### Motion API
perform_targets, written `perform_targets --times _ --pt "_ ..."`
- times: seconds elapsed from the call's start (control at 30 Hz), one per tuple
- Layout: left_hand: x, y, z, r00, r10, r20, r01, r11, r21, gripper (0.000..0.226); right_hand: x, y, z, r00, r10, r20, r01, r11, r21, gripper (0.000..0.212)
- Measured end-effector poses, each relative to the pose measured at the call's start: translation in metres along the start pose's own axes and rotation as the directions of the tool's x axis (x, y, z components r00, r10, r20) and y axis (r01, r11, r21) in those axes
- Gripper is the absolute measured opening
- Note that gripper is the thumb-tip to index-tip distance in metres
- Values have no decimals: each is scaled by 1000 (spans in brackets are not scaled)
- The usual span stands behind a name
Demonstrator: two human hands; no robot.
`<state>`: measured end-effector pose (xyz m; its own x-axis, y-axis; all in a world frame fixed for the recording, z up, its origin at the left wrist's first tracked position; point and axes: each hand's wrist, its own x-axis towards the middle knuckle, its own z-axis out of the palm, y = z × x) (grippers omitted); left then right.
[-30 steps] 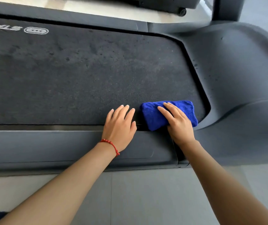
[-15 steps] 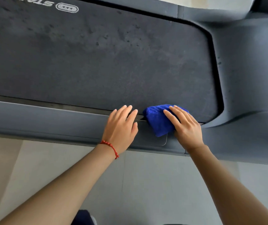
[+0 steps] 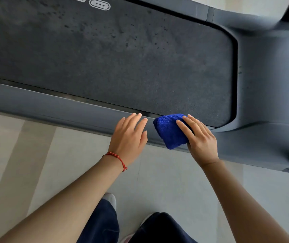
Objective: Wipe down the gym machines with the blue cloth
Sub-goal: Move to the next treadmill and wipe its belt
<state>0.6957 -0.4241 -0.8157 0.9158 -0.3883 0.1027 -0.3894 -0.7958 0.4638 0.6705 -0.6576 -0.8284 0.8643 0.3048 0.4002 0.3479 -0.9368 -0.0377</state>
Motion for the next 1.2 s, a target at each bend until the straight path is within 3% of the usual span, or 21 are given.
perform_targets --times 0.47,0.67,1.2 --pt "-51 3 -73 993 -115 21 115 993 -6 45 30 -56 -60 999 -20 26 19 999 49 49" --pt "-72 -8 -91 987 -161 0 161 987 1 44 45 -80 -69 999 -43 30 41 996 83 44" --pt "-161 -5 -162 901 -421 -103 424 906 9 45 74 -155 -113 946 -309 100 274 925 262 62"
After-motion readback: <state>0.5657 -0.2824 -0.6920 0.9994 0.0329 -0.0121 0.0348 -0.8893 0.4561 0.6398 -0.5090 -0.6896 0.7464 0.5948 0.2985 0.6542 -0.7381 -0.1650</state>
